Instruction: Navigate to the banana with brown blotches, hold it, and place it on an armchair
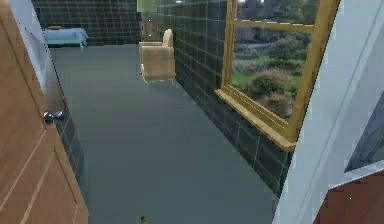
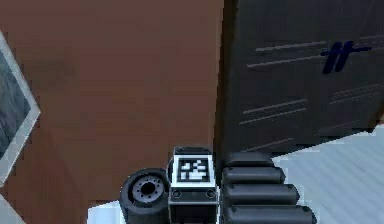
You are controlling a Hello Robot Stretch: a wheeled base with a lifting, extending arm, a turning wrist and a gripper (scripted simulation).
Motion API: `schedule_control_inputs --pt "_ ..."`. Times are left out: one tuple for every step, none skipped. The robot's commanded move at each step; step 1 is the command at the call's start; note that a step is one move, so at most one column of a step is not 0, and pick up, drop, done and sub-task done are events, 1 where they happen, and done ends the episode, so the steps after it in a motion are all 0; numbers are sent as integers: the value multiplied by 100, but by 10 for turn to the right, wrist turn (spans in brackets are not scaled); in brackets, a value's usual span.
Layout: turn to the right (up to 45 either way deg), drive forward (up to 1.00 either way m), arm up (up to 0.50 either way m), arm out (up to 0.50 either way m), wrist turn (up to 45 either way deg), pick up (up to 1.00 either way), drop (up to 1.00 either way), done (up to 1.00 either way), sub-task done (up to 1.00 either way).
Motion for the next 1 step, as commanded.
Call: schedule_control_inputs --pt "-180 0 0 0 0 0 0 0 0"
